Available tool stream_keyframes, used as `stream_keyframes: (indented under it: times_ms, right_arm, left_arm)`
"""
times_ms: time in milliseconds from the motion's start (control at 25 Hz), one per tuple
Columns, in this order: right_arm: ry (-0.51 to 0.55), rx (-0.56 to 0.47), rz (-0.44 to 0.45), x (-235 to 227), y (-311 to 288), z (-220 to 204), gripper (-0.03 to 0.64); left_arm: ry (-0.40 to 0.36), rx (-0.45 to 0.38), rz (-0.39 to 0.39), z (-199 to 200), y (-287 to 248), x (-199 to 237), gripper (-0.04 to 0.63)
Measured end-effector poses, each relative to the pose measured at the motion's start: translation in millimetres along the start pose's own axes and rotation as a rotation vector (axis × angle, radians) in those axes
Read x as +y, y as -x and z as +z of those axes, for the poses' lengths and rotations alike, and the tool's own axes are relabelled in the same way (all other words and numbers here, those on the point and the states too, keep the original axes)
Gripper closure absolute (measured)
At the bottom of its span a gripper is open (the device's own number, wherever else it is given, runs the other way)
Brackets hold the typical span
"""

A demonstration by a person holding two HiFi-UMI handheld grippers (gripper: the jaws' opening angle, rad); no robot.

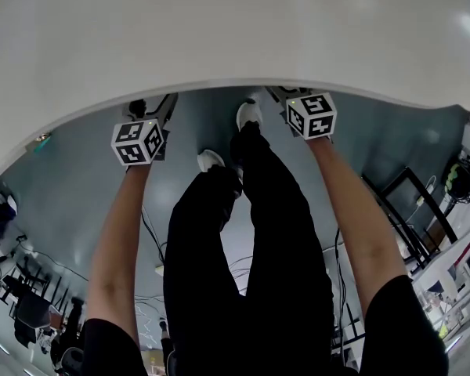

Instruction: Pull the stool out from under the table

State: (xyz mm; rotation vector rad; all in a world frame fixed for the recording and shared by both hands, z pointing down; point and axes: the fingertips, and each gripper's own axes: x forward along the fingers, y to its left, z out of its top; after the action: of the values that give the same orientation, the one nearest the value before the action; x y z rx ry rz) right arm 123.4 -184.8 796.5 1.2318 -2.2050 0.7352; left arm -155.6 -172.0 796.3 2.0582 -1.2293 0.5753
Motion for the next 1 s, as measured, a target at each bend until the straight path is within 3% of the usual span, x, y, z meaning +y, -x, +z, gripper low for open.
stream_keyframes:
  times_ms: [1000]
  right_arm:
    - [0.041, 0.115, -0.006, 43.9, 56.5, -62.1, 0.253]
  left_arm:
    - [-0.009, 0.104, -0.010, -68.2, 59.2, -33.0, 0.232]
